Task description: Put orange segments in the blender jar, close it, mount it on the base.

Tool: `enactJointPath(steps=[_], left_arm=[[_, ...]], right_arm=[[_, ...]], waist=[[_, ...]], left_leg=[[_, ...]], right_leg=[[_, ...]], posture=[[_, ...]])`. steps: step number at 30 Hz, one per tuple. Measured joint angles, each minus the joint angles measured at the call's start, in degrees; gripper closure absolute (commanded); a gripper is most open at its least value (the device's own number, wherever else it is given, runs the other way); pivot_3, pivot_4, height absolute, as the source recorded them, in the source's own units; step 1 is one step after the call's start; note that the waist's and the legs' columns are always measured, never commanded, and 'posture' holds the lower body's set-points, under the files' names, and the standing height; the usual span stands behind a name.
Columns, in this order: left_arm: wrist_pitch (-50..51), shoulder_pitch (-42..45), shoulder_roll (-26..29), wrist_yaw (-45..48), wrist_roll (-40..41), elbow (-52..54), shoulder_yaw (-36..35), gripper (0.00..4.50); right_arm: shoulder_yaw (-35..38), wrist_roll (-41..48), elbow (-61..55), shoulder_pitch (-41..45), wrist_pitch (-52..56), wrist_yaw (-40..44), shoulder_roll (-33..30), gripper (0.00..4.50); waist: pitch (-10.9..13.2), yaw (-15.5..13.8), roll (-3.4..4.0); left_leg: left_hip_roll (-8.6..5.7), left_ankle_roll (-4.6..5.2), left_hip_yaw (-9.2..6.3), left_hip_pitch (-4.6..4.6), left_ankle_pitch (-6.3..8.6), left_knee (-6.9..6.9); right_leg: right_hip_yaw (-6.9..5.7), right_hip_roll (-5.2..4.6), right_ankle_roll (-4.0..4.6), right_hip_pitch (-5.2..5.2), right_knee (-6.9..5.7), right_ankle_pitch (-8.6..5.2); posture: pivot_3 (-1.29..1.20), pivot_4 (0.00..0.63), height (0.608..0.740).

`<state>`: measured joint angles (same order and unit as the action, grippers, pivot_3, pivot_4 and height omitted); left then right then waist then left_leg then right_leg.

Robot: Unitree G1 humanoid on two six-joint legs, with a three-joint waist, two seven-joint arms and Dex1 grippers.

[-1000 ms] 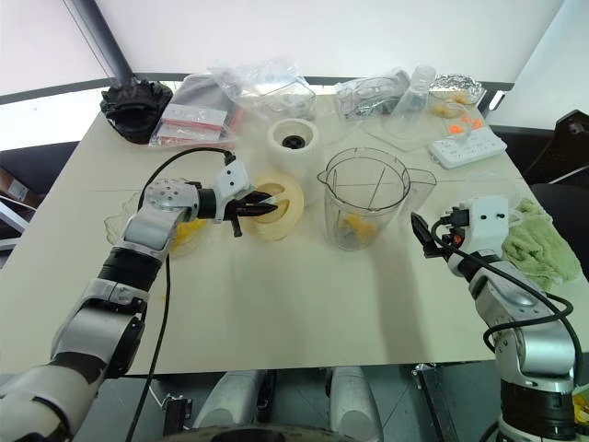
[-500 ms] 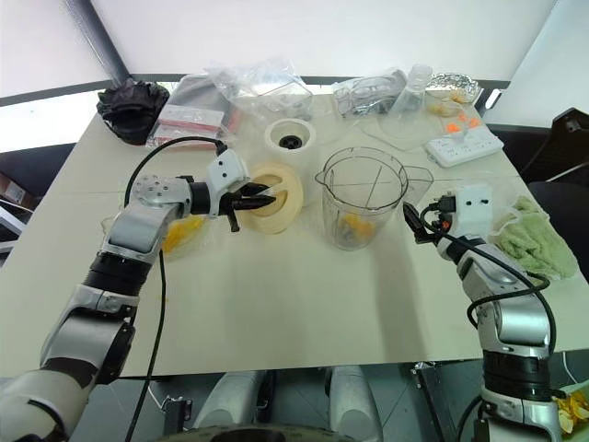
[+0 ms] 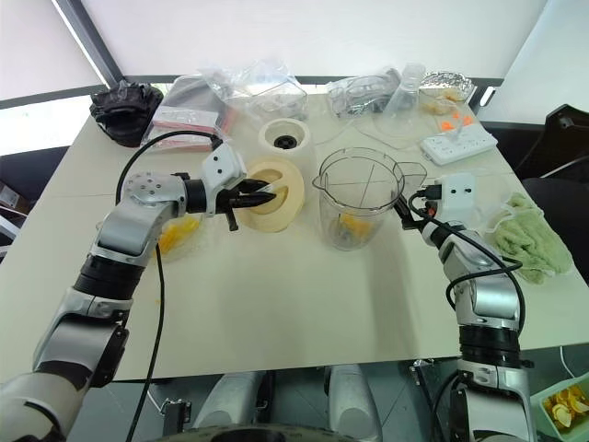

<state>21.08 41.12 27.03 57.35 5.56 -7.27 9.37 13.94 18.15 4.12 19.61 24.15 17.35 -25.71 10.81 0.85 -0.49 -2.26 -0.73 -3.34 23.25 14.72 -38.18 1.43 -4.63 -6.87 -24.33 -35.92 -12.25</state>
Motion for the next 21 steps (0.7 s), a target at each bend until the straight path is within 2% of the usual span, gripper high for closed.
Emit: enactJointPath(steps=[3,5,7,8,17,21], left_arm=[[0.89,-0.3,1.39,0.02,0.8,1.46,-0.12,4.22],[1.32,-0.53,2.56,0.08,1.46,2.29,-0.43,4.22],[2.22,-0.92,3.96,0.14,2.44,3.53,-1.34,4.22],[2.39,-0.93,4.52,0.14,2.7,3.74,-1.68,4.22],[4.94,0.56,7.86,2.04,7.07,5.12,-3.59,4.22],[4.59,8.72,9.73,6.77,8.92,1.71,-3.62,4.22]], right_arm=[[-0.52,-0.5,1.34,0.79,-1.12,0.15,0.59,1.23],[-1.08,-0.65,1.97,1.25,-1.61,0.31,1.21,2.18],[-1.49,-0.93,2.39,1.56,-2.15,0.61,1.91,3.31],[-1.71,-0.96,2.37,1.77,-2.64,0.6,2.18,3.68],[-2.39,-1.59,1.81,1.92,-3.07,0.53,2.97,3.65],[-4.88,-1.67,-4.01,0.15,0.17,0.35,4.83,3.65]], waist=[[0.0,0.04,0.01],[0.01,0.07,0.01],[0.01,0.1,0.02],[0.01,0.11,0.02],[0.01,0.23,0.02],[0.05,0.23,0.02]], left_leg=[[0.0,0.0,-0.01,0.0,0.0,0.0],[0.01,0.0,-0.01,-0.01,0.0,0.0],[0.01,0.0,-0.04,0.0,0.0,0.01],[0.01,0.0,-0.06,-0.01,0.0,0.01],[0.01,-0.01,-0.06,-0.03,0.0,0.02],[0.0,-0.01,-0.05,0.06,0.0,0.02]], right_leg=[[0.01,0.0,0.0,0.0,0.0,0.0],[0.01,0.0,0.0,-0.01,-0.01,0.0],[0.01,0.0,0.0,-0.02,-0.02,0.0],[0.02,0.0,0.0,-0.02,-0.02,0.0],[0.02,0.0,0.01,-0.03,-0.05,0.0],[0.01,0.05,0.01,-0.16,-0.09,-0.01]], posture=[[0.0,0.15,0.74],[0.0,0.15,0.74],[0.0,0.15,0.74],[0.0,0.15,0.74],[0.0,0.15,0.74],[0.0,0.15,0.74]])
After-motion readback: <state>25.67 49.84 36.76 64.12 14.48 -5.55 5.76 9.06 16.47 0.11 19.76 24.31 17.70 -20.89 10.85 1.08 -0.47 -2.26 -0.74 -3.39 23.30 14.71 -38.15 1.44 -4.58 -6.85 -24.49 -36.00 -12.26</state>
